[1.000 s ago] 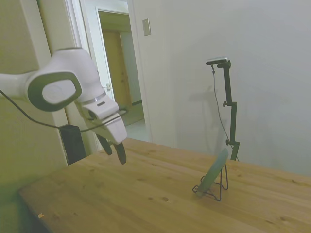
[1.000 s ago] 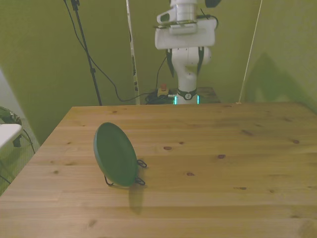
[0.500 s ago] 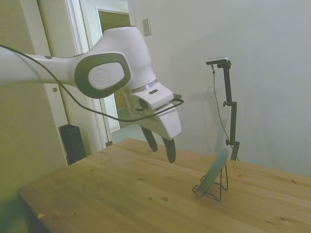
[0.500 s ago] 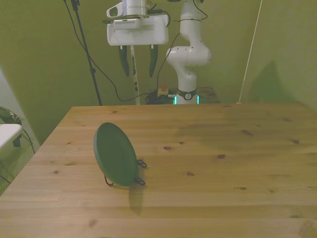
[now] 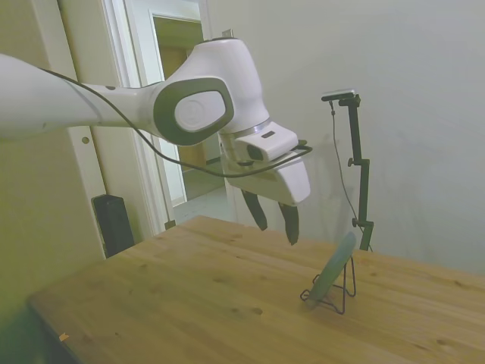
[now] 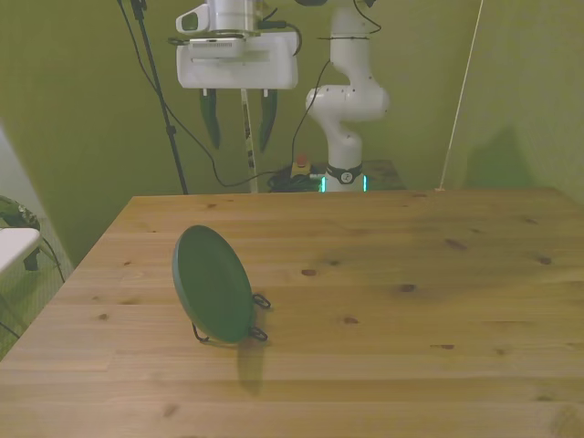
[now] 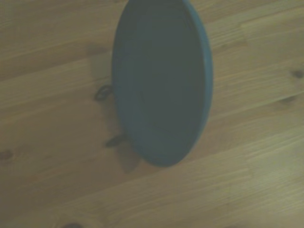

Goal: Unload the plate

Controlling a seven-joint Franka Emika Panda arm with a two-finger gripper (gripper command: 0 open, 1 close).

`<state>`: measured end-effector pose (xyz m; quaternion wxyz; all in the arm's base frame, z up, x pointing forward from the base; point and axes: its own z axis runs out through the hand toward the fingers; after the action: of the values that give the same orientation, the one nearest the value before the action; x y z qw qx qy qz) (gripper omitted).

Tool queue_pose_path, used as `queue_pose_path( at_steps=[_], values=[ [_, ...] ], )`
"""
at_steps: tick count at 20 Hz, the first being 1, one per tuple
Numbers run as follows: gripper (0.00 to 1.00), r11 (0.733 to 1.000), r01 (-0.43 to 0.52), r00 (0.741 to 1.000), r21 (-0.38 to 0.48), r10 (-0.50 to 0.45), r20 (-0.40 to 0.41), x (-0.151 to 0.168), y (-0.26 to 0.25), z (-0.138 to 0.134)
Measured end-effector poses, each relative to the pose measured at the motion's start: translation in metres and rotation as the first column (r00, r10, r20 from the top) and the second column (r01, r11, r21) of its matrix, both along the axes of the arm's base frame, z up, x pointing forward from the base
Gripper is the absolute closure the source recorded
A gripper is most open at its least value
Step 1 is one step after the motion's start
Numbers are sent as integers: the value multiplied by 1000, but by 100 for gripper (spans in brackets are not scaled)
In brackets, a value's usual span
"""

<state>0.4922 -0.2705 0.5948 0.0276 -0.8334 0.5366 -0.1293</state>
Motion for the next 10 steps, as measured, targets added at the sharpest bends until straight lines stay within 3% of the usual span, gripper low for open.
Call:
queue_pose_path(
  at_steps=[5, 10],
  values=[
    [0, 999, 25, 999, -31, -26, -47, 41, -28, -8],
    [0, 994, 2, 988, -108, -19, -152, 79, -20, -10]
  ],
)
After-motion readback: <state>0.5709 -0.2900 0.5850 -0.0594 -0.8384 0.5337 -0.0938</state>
